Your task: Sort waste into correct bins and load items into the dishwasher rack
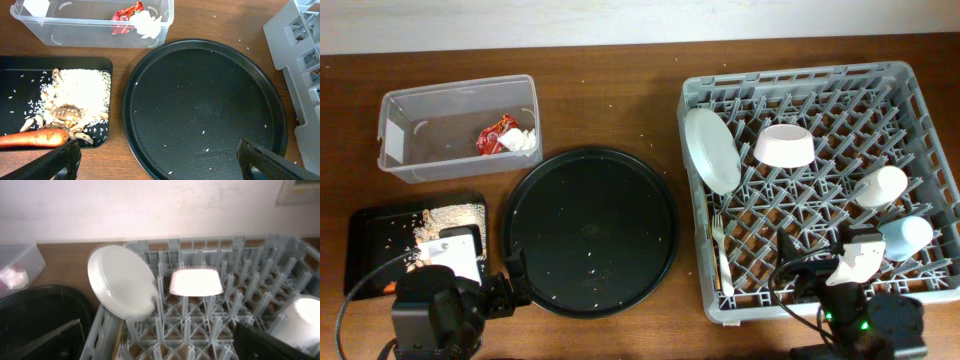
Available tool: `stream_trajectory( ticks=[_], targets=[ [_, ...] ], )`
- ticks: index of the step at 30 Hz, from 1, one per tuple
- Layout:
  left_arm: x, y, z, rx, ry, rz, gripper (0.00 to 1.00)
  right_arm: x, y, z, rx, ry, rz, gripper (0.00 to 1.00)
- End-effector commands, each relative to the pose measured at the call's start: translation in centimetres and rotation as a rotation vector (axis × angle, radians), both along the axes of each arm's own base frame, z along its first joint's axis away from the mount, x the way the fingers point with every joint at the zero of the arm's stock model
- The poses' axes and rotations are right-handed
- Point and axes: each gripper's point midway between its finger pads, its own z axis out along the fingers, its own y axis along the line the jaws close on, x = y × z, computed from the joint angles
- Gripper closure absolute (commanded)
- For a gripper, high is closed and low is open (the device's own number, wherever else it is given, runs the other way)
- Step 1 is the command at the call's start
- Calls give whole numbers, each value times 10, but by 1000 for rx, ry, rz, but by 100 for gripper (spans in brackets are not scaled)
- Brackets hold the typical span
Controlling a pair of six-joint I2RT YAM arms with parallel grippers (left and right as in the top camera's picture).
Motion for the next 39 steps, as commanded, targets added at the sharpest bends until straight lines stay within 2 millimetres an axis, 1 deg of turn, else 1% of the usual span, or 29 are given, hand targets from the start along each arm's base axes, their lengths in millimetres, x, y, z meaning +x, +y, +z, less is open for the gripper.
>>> stream_trajectory(
  ticks=[1, 2, 5, 7, 9, 12, 14, 15, 39],
  targets=[
    [0, 3, -1, 21, -2, 3, 1, 10, 3, -18, 23, -116, 10, 2],
    [0, 3, -1, 21, -2, 3, 1, 15, 3, -22, 27, -173, 10, 2],
    [0, 3, -1, 21, -2, 3, 1, 27, 3, -34, 30, -230, 4, 1],
    [0, 3, -1, 21, -1, 3, 1, 34, -2, -41, 31, -271, -15, 1],
    [0, 3, -1, 21, -2, 3, 1, 38, -9, -42, 29, -332, -44, 2],
    [0, 3, -1, 21, -1, 3, 1, 40, -14, -55, -2, -299, -63, 2],
    [0, 3, -1, 21, -1, 3, 1, 40, -15, -82, -14, -191, -68, 2],
    [0, 3, -1, 21, -1, 3, 1, 40, -13, -87, -14, -168, -60, 2],
    [-2, 3, -1, 22, -3, 3, 1, 40, -14, -87, -10, -169, -61, 2]
  ],
)
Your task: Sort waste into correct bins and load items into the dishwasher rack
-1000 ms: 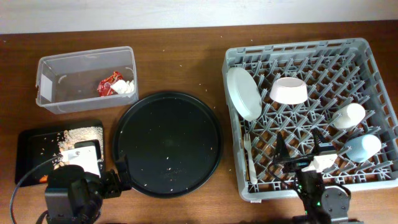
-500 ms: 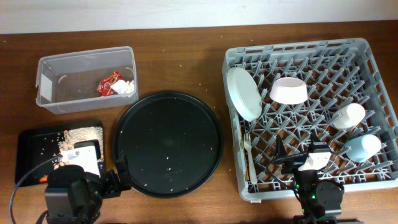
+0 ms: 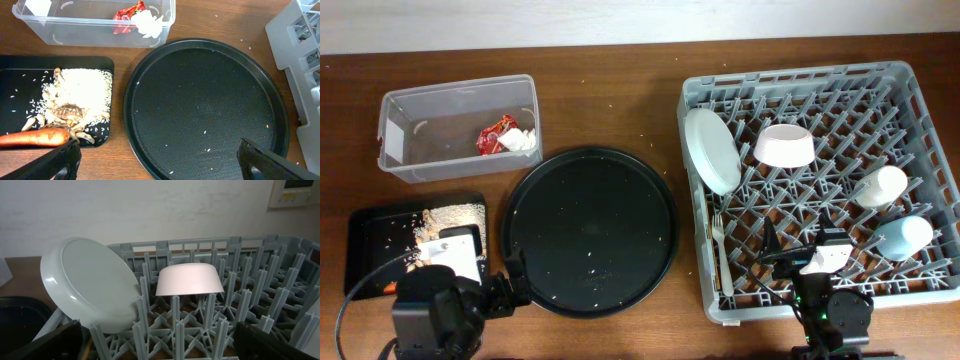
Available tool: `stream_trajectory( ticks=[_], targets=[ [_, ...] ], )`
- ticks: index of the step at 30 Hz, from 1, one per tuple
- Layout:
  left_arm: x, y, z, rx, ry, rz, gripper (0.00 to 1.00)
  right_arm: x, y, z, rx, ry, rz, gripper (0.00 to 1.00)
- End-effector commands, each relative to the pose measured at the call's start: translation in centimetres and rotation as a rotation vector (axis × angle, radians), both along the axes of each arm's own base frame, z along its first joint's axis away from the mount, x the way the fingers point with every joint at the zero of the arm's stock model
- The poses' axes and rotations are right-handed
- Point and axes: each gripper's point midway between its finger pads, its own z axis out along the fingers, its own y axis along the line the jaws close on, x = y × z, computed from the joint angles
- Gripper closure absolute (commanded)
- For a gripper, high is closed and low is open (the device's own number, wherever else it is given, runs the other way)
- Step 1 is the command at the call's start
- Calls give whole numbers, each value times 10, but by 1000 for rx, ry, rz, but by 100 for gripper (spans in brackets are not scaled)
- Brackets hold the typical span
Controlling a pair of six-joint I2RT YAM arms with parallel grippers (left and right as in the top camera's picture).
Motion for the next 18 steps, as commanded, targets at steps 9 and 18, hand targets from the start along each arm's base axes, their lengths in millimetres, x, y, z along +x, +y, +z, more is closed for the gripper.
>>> stream_trajectory(
  ticks=[9, 18],
  targets=[
    [14, -11, -66, -31, -272, -61, 1, 0, -2, -2, -7, 1, -5, 2],
    [61, -3, -50, 25, -750, -25, 1, 0, -2, -2, -7, 1, -5, 2]
  ],
)
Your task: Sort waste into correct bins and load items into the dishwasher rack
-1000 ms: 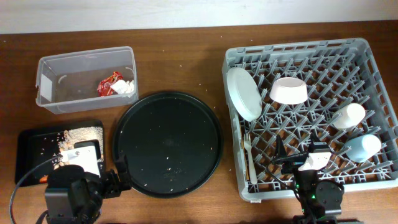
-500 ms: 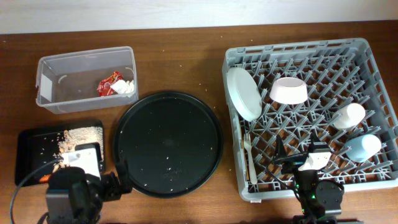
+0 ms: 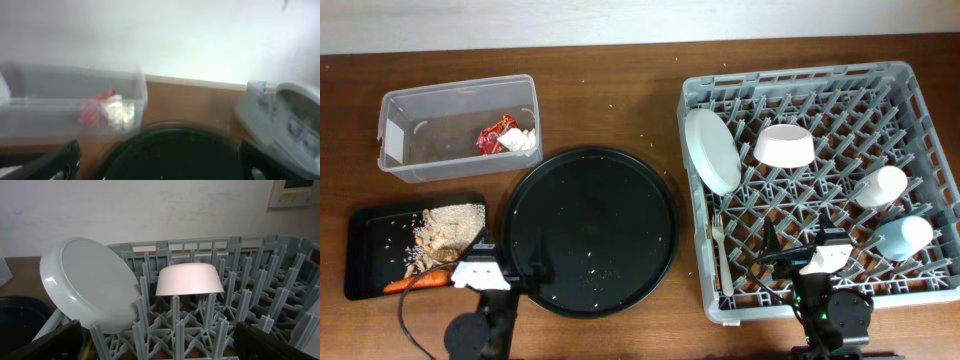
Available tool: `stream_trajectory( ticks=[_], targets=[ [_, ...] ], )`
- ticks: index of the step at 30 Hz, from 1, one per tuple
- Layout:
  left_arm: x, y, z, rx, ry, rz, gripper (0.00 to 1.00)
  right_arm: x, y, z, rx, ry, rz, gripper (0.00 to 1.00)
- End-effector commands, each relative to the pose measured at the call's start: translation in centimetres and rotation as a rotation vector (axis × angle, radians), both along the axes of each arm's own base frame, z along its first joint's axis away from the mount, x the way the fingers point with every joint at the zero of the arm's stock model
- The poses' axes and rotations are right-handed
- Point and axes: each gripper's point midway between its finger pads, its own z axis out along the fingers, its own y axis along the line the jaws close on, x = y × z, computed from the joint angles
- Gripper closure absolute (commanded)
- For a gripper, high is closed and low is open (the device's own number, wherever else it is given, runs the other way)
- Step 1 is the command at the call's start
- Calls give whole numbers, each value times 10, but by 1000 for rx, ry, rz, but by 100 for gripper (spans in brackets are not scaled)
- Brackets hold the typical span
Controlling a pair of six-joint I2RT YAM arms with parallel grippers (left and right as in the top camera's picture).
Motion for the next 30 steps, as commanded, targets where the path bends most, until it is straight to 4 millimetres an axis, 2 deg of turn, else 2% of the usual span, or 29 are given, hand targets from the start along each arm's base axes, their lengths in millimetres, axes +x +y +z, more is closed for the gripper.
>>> stream_trajectory(
  ticks=[1, 2, 4, 5, 30],
  targets=[
    [6, 14, -6, 56, -69, 79, 1, 0, -2, -2, -7, 1, -5, 2],
    [6, 16, -9, 70, -55, 94, 1, 0, -2, -2, -7, 1, -5, 2],
    [6, 20, -31, 81, 37, 112, 1, 0, -2, -2, -7, 1, -5, 2],
    [5, 20, -34, 81, 46, 111, 1, 0, -2, -2, -7, 1, -5, 2],
    [5, 19, -34, 81, 45, 108, 1, 0, -2, -2, -7, 1, -5, 2]
  ],
)
